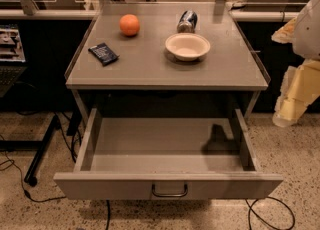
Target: Close top drawer
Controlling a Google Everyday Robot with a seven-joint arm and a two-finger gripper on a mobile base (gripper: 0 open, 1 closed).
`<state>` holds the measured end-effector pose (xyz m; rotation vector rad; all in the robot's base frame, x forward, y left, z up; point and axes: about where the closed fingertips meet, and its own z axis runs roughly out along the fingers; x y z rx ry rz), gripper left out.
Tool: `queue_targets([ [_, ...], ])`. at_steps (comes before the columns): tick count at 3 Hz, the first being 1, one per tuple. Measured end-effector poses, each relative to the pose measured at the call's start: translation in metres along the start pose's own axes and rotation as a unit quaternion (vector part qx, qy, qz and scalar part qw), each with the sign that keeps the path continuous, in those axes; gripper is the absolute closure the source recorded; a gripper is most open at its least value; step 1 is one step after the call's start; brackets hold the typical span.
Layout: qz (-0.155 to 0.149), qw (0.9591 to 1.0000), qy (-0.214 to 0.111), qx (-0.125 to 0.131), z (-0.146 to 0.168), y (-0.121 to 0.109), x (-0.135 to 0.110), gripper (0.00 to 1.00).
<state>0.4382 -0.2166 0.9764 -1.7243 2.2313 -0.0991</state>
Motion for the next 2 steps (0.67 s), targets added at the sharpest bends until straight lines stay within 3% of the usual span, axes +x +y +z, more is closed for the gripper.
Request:
queue_targets([
  [1, 0.001, 1.0000, 0.001, 0.006, -0.002, 0.001, -0.002, 0.00],
  [2, 0.038, 0.9989, -0.020, 0.018, 0.006, 0.022, 0.003, 0.00],
])
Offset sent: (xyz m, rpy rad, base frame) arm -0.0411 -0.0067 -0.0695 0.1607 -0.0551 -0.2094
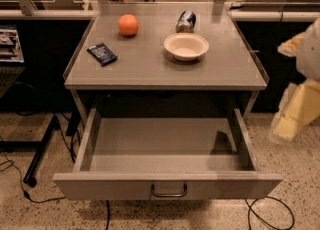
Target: Close top drawer
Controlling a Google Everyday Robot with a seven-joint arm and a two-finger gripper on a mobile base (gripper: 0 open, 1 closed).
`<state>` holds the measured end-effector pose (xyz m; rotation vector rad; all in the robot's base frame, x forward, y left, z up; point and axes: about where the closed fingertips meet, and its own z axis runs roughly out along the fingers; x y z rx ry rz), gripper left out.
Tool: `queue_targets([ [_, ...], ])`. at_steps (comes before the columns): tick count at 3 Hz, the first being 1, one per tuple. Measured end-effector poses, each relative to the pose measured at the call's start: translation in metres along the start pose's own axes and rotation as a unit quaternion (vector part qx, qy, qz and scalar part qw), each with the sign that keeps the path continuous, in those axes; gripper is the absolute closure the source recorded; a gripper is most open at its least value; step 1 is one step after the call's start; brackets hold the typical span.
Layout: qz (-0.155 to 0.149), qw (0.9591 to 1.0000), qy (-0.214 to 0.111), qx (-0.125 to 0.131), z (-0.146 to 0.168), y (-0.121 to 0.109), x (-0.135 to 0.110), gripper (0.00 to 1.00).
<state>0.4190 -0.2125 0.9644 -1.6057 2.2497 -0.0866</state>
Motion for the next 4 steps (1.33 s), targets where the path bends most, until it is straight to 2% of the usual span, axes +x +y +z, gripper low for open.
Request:
queue_targets([
  [1, 0.053, 0.9979, -0.037, 0.006, 0.025, 0.031, 0.018, 0.00],
  [2, 0.115, 0.9903, -0.078, 0.002, 0.066, 0.064, 0.037, 0.00],
  [3, 0.174, 0.9796, -0.099, -0.019, 0.120, 0.094, 0.059, 0.00],
  [4, 0.183, 0.9779, -0.099, -0.020, 0.129, 0.100, 0.063, 0.18],
])
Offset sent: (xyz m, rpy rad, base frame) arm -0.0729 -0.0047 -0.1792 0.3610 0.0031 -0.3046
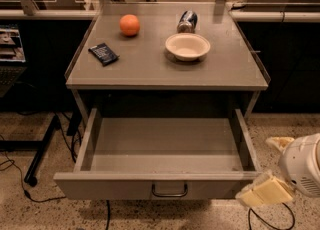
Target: Close top drawer
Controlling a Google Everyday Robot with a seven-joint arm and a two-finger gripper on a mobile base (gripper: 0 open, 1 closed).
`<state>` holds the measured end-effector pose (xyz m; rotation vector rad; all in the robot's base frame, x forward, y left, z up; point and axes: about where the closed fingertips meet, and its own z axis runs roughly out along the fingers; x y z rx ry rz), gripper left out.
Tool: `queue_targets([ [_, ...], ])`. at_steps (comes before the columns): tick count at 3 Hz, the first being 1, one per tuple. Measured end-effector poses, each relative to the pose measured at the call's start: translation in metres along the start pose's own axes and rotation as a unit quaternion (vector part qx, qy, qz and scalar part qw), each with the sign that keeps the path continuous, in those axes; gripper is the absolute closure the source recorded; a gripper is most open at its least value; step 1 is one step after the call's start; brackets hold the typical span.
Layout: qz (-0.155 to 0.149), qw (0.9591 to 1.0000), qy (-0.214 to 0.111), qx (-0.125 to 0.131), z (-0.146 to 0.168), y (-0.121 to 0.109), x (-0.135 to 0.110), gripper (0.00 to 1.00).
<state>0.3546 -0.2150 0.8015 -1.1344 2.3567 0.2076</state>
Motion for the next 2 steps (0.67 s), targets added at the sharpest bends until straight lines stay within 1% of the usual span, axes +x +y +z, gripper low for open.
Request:
queue_targets([
  [1, 0.000, 1.0000, 0.000, 0.000, 0.0000, 0.0000, 0.0000, 0.41],
  [2, 0.000, 1.0000, 0.000, 0.000, 0.0000, 0.0000, 0.0000, 0.72],
])
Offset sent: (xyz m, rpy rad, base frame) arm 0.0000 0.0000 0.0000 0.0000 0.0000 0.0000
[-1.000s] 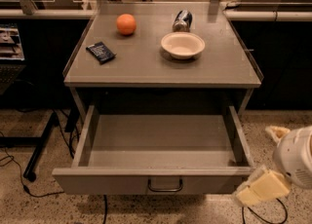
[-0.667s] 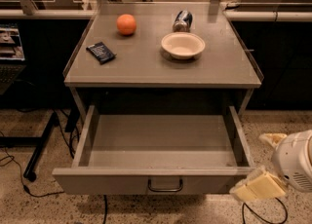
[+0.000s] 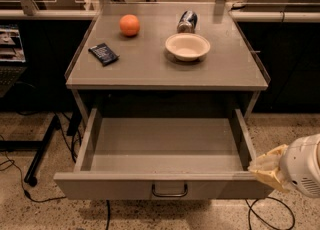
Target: Close top drawer
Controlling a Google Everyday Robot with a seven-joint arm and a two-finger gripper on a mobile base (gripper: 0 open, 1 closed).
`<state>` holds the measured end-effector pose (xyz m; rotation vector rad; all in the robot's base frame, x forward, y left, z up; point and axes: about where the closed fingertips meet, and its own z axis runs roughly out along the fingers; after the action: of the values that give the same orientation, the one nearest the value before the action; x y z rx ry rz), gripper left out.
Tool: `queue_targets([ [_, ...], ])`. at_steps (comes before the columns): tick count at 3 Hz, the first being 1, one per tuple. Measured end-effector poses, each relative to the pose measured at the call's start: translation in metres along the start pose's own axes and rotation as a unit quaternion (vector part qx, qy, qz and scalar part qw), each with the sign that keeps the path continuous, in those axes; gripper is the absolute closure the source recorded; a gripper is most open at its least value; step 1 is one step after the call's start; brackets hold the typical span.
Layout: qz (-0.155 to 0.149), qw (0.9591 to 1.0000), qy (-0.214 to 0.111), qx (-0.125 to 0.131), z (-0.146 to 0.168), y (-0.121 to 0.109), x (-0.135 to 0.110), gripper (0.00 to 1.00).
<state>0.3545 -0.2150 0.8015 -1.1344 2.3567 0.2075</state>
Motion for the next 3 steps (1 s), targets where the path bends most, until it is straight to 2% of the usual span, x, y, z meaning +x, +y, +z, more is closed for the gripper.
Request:
queue_targets([
  [1, 0.000, 1.0000, 0.000, 0.000, 0.000, 0.000, 0.000, 0.95],
  [2, 0.056, 0.9982, 0.015, 0.013, 0.025, -0.003, 0.035, 1.00],
  [3, 0.140, 0.9887, 0.031, 0.043, 0.062, -0.010, 0.090, 1.00],
])
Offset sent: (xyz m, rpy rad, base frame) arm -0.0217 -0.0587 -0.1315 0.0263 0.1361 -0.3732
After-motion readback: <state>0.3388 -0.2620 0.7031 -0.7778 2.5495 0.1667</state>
